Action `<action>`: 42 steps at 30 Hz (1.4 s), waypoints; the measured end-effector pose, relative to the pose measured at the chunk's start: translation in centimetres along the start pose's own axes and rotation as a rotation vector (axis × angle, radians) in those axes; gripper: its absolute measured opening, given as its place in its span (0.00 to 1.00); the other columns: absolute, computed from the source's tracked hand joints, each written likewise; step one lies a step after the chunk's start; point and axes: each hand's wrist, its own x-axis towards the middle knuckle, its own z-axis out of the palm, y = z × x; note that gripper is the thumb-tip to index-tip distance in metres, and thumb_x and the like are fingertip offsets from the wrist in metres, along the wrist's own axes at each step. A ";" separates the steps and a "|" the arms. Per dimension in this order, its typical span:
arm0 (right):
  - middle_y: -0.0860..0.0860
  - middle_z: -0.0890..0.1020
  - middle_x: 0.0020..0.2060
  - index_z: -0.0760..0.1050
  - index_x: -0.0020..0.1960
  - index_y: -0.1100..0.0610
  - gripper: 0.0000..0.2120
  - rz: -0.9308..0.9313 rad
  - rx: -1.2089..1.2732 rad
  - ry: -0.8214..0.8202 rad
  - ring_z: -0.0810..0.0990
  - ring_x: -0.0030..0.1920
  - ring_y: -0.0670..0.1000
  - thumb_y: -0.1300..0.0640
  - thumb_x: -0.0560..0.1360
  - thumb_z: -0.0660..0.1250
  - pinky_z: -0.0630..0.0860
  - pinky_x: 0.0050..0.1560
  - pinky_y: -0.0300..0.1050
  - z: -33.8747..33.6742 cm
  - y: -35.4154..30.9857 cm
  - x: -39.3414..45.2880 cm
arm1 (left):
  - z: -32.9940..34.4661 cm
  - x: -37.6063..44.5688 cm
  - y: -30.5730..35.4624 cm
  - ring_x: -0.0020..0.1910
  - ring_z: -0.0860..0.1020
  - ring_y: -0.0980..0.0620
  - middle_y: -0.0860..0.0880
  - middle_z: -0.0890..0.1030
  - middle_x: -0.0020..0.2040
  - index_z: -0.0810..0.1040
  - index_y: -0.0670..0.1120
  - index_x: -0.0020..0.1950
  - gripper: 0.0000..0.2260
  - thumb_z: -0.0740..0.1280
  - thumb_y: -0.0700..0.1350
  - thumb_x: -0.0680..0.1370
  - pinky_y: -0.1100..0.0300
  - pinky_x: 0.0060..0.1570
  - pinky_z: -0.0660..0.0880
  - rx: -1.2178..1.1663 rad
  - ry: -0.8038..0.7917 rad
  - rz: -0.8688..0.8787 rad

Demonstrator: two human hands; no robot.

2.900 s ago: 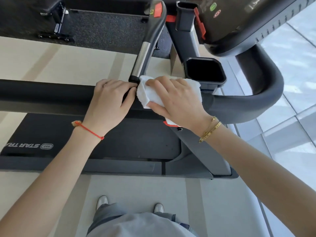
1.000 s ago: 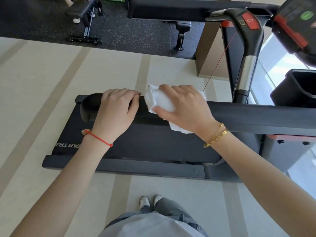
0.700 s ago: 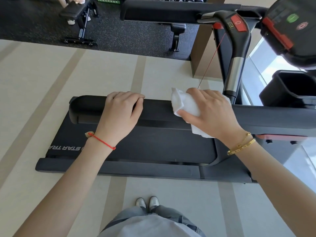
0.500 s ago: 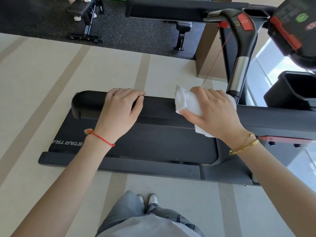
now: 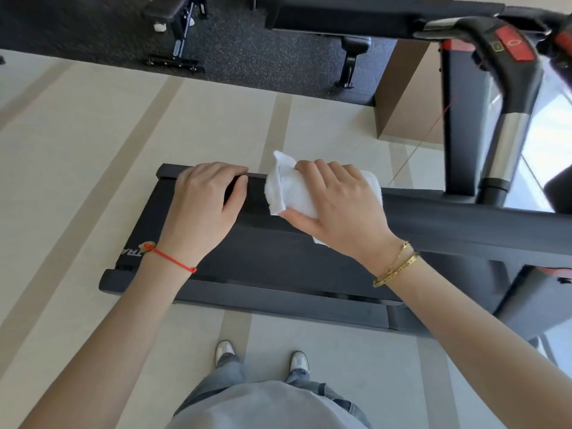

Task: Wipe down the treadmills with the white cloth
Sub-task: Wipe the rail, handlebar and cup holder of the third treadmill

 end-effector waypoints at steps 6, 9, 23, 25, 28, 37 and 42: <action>0.53 0.76 0.40 0.75 0.56 0.60 0.26 0.000 0.011 0.027 0.74 0.39 0.56 0.37 0.79 0.57 0.71 0.43 0.51 2.0 -5.6 4.0 | -2.3 -0.6 -6.6 0.52 0.81 0.44 0.48 0.84 0.53 0.82 0.44 0.58 0.15 0.58 0.47 0.82 0.44 0.54 0.76 -0.057 -0.068 -0.013; 0.53 0.77 0.41 0.75 0.55 0.60 0.24 0.006 0.012 0.055 0.75 0.40 0.57 0.39 0.79 0.58 0.72 0.44 0.51 2.9 -8.0 5.6 | -3.5 -1.6 -9.2 0.52 0.81 0.44 0.47 0.84 0.54 0.82 0.43 0.59 0.14 0.59 0.46 0.82 0.44 0.54 0.76 -0.070 -0.077 -0.024; 0.51 0.77 0.36 0.74 0.49 0.59 0.22 -0.195 0.309 -0.103 0.75 0.34 0.55 0.39 0.76 0.58 0.71 0.36 0.48 10.5 -21.8 11.7 | -10.9 -10.3 -18.9 0.52 0.82 0.46 0.47 0.84 0.55 0.81 0.42 0.60 0.15 0.60 0.46 0.82 0.47 0.55 0.77 0.012 0.015 -0.279; 0.51 0.77 0.35 0.74 0.49 0.59 0.21 -0.208 0.362 -0.124 0.75 0.33 0.54 0.40 0.76 0.61 0.73 0.35 0.49 11.1 -22.9 12.0 | -11.6 -11.6 -19.5 0.50 0.82 0.46 0.47 0.84 0.55 0.81 0.41 0.60 0.15 0.59 0.46 0.82 0.48 0.54 0.77 0.032 0.030 -0.324; 0.51 0.77 0.34 0.74 0.49 0.59 0.18 -0.227 0.424 -0.111 0.74 0.31 0.53 0.43 0.74 0.69 0.73 0.34 0.47 11.8 -24.1 12.6 | -12.3 -13.1 -20.0 0.50 0.82 0.47 0.47 0.84 0.55 0.81 0.41 0.61 0.15 0.60 0.46 0.82 0.48 0.54 0.78 0.055 0.065 -0.389; 0.51 0.79 0.37 0.73 0.51 0.58 0.19 -0.330 0.581 -0.252 0.76 0.34 0.53 0.43 0.75 0.68 0.76 0.37 0.50 13.8 -26.0 15.1 | -12.8 -15.5 -21.2 0.50 0.82 0.50 0.48 0.84 0.54 0.82 0.42 0.60 0.11 0.63 0.42 0.82 0.55 0.55 0.76 0.142 0.192 -0.534; 0.50 0.78 0.38 0.73 0.52 0.57 0.20 -0.380 0.612 -0.291 0.76 0.36 0.53 0.40 0.75 0.66 0.75 0.37 0.48 14.9 -27.1 17.3 | -12.5 -15.8 -21.6 0.50 0.82 0.49 0.48 0.84 0.54 0.82 0.42 0.60 0.11 0.62 0.42 0.82 0.50 0.54 0.77 0.165 0.254 -0.629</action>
